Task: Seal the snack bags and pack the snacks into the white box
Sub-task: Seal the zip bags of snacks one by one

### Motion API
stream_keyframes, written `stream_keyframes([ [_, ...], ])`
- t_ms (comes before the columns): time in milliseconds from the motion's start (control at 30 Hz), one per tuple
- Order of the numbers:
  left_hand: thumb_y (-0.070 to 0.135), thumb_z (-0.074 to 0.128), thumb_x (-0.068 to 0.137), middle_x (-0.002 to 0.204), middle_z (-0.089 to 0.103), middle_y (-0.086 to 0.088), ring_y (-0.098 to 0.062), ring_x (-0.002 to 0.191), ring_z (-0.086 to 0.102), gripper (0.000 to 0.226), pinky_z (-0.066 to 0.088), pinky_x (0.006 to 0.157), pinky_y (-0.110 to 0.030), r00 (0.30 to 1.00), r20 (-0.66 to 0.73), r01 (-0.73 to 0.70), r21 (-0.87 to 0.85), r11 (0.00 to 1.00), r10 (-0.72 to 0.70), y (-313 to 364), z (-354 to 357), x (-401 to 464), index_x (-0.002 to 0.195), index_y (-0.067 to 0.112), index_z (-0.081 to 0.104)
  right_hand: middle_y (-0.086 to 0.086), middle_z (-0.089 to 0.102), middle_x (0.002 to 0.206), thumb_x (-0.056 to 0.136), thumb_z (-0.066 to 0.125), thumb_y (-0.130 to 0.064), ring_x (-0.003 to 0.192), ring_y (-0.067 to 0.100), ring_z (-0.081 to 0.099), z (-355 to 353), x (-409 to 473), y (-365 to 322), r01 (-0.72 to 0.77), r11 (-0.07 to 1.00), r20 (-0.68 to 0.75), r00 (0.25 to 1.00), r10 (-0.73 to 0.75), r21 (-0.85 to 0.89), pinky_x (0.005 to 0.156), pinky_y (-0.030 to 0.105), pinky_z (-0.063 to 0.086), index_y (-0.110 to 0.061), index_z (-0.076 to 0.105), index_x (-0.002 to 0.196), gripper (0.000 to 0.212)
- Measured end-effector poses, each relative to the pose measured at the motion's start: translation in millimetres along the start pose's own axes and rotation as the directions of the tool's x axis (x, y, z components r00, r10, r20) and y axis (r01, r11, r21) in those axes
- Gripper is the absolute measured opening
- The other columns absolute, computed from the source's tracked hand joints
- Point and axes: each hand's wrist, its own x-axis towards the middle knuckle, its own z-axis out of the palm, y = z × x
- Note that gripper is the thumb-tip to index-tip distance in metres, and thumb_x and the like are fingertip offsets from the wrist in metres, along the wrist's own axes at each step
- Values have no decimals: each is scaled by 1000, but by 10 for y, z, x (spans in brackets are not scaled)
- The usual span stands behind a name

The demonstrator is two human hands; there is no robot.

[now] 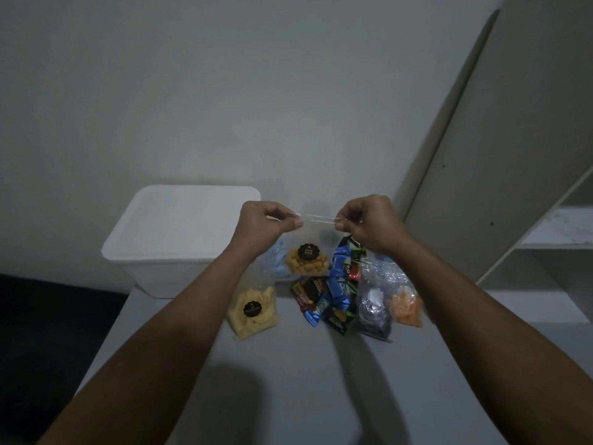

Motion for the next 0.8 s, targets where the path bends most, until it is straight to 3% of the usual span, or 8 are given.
stream_keyframes([
  [300, 11, 84, 67, 68, 69, -2, -12, 65, 63, 13, 51, 68, -22, 999, 25, 33, 60, 998, -35, 10, 58, 21, 75, 7, 75, -2, 71, 80, 82, 74, -20, 72, 13, 64, 15, -9, -55, 77, 997, 98, 992, -78, 16, 69, 30, 53, -15, 75, 89, 8],
  [467, 12, 83, 69, 71, 71, 2, 1, 63, 64, 10, 49, 66, -13, 997, 64, 30, 43, 999, -33, -9, 98, 11, 74, 14, 75, 1, 69, 79, 85, 66, -14, 74, 18, 62, 87, -19, -35, 87, 993, 51, 995, -84, -81, 69, 35, 53, -16, 71, 85, 5],
  [633, 9, 81, 72, 69, 70, -1, -8, 66, 64, 8, 54, 73, -24, 999, 36, 39, 44, 998, -40, 9, 140, 11, 77, 7, 75, -1, 61, 86, 87, 64, -25, 78, 17, 56, 160, -36, -83, 121, 988, 59, 992, -115, -99, 67, 32, 47, -16, 66, 93, 12],
  [800, 10, 82, 71, 67, 69, 3, -3, 63, 63, 8, 52, 72, -21, 998, 49, 27, 33, 999, -29, 26, 201, 5, 74, 10, 75, 1, 66, 77, 85, 66, -19, 69, 19, 58, 231, -29, -67, 150, 983, -20, 988, -153, -107, 65, 37, 51, -15, 68, 85, 4],
])
